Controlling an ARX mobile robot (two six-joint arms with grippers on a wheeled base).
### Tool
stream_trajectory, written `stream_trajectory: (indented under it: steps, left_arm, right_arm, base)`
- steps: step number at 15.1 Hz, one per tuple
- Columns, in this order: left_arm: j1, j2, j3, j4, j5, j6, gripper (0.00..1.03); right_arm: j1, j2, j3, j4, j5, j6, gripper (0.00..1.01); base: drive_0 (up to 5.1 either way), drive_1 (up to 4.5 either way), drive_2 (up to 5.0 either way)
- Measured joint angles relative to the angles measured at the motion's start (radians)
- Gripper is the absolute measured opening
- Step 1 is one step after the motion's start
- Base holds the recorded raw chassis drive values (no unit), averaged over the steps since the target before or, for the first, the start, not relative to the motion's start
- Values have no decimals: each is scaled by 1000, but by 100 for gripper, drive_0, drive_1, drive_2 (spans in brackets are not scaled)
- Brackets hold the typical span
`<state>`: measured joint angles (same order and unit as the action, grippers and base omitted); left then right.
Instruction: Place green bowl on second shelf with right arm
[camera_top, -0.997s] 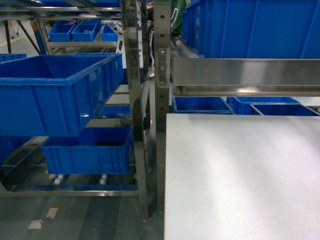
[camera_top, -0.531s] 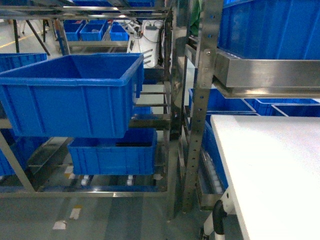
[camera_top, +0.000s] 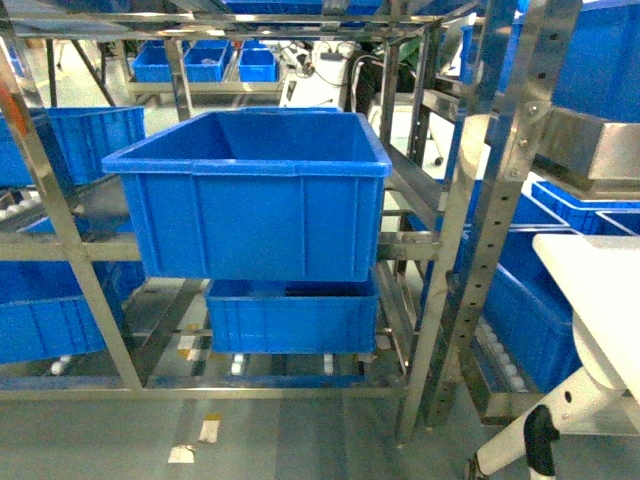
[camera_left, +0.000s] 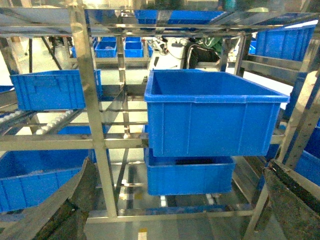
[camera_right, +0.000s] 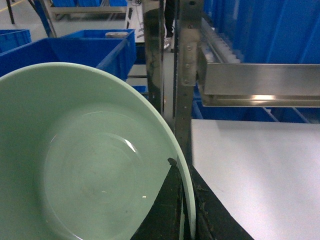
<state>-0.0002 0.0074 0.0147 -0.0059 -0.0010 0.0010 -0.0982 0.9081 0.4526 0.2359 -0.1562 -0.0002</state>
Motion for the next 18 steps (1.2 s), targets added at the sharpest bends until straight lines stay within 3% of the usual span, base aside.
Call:
stream_trajectory:
  steps: [14, 18]
  left_arm:
    - [-1, 0, 0, 1, -3, 0, 98]
    - [-1, 0, 0, 2, -2, 0, 98]
  right_arm:
    - [8, -1, 1, 2, -13, 0, 2]
    - [0, -4, -2, -3, 0, 0, 2]
  base:
    - [-492, 176, 304]
    - [-9, 300, -319]
